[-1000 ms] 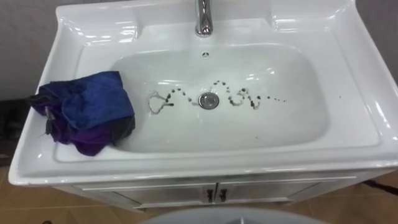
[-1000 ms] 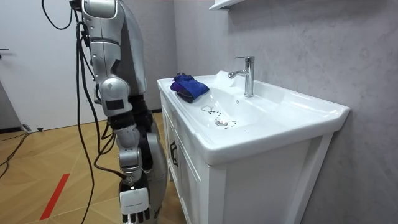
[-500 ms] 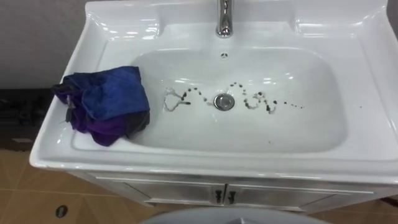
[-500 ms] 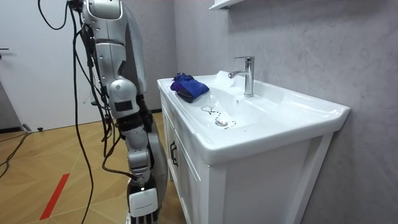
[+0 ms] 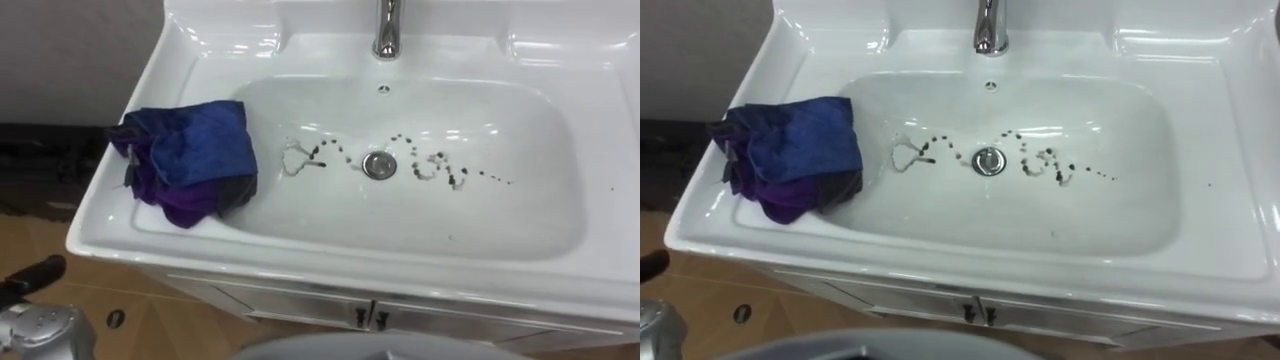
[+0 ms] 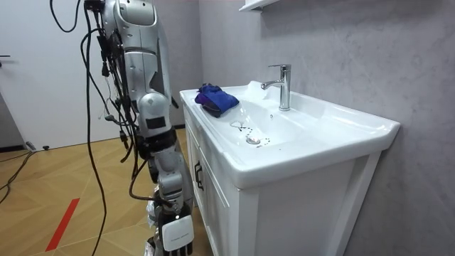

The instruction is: Wipe basin

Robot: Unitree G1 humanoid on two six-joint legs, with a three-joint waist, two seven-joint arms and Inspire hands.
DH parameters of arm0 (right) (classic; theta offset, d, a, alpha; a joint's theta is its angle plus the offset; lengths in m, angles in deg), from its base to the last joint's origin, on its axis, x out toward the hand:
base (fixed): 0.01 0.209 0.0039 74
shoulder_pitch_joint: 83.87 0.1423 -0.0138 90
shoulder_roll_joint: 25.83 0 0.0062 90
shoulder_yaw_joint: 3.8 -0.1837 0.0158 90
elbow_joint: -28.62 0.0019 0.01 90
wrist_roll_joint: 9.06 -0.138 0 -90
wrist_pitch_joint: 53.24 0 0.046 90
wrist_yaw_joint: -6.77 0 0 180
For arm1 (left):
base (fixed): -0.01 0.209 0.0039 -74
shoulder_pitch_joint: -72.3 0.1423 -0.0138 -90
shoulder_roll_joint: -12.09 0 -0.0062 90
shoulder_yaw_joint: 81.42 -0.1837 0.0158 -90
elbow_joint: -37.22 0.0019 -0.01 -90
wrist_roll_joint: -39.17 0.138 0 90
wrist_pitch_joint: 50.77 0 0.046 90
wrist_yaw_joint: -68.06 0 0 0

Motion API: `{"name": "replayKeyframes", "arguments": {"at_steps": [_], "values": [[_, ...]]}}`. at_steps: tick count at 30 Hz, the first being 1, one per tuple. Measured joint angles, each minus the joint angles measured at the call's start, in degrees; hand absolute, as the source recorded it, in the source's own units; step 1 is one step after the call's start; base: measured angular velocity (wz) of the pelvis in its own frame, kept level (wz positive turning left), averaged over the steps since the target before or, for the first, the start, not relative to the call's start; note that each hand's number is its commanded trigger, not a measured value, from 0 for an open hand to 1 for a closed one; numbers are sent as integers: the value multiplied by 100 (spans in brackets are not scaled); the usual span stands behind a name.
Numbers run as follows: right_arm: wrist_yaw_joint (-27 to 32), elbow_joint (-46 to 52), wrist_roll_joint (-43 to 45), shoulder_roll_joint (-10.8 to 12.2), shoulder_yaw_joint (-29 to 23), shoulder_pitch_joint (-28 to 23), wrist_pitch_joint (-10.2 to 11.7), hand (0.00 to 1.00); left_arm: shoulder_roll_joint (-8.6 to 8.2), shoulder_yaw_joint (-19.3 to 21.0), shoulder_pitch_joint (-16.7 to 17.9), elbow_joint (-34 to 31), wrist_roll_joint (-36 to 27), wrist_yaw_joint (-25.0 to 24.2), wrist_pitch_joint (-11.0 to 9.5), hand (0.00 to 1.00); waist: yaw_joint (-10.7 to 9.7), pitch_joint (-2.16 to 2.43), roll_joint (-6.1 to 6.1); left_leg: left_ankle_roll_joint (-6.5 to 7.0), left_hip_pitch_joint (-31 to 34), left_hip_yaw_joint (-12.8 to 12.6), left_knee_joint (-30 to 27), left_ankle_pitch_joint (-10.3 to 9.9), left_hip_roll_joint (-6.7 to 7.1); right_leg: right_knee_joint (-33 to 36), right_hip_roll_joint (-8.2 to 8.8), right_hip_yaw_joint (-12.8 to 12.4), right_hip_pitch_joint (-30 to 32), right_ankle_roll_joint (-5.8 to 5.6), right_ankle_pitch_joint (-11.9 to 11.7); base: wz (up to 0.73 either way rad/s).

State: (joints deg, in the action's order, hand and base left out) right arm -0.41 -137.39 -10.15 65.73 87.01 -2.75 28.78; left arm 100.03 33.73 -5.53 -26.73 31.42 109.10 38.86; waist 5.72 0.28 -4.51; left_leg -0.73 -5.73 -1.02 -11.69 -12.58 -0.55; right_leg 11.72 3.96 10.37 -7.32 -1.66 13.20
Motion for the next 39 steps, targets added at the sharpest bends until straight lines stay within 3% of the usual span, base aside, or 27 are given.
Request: {"name": "replayKeyframes", "arguments": {"at_steps": [3, 5, 7, 11, 14, 19, 29, 33, 39], "values": [[-2, 6, 12, -7, -64, 1, 65, 0, 123, 82, -79, -307, 263, 180, -56, 0, -64, -6, -28, 0, -3, -21, -1, 0, 2, 3, 3, -2, -6, -1, -1, 0], [-42, -31, 8, -7, -111, -14, 82, 0, 125, 151, -79, -671, 419, 218, -126, 0, -85, -15, -23, 0, -25, -27, 3, 0, 0, 4, 3, -6, -24, -1, -1, 0], [-119, -53, 6, -8, -109, -17, 102, 0, 131, 165, -94, -958, 648, 214, -219, 0, -118, -62, -15, 1, -86, -33, 20, -1, 0, -14, 1, -25, -72, -7, 4, -3], [-193, -68, -3, -8, -85, -4, 100, 0, 131, 140, -169, -1348, 979, 211, -222, 0, -175, -70, -19, 1, -88, -36, 36, -2, -2, -19, -6, -52, -43, -9, 6, -3], [-264, -74, -65, -9, -81, -11, 101, 0, 131, 28, -167, -1759, 1441, 204, -221, 0, -228, -63, -16, 1, -89, -38, 29, -1, -1, -17, -6, -55, -46, -8, 4, -1], [-371, -242, -76, -9, -79, 105, 141, 0, 135, -355, -174, -2451, 2755, 190, -218, 0, -406, -49, 13, 1, -92, -44, 25, -1, 4, -93, -9, -93, -77, -14, -3, -1], [-493, -516, -63, -16, 69, 242, 319, 0, 135, -1233, -345, -2621, 3637, -168, -285, 0, -716, -90, 6, 0, -169, -190, 86, -1, -19, -98, -25, -239, -67, -4, -22, -9], [-616, -534, -63, -2, 51, 242, 293, 0, 135, -1548, -348, -2619, 3805, -492, -264, 0, -856, -117, 103, 0, -190, -198, 111, -1, -21, -99, -27, -241, -71, -3, -24, -2], [-674, -506, -72, 0, 48, 198, 156, 0, 135, -2073, -326, -2424, 4003, -763, -130, 0, -862, -60, 207, 0, -255, -221, 137, -1, -28, -99, -39, -287, -100, 2, -28, -3]]}}
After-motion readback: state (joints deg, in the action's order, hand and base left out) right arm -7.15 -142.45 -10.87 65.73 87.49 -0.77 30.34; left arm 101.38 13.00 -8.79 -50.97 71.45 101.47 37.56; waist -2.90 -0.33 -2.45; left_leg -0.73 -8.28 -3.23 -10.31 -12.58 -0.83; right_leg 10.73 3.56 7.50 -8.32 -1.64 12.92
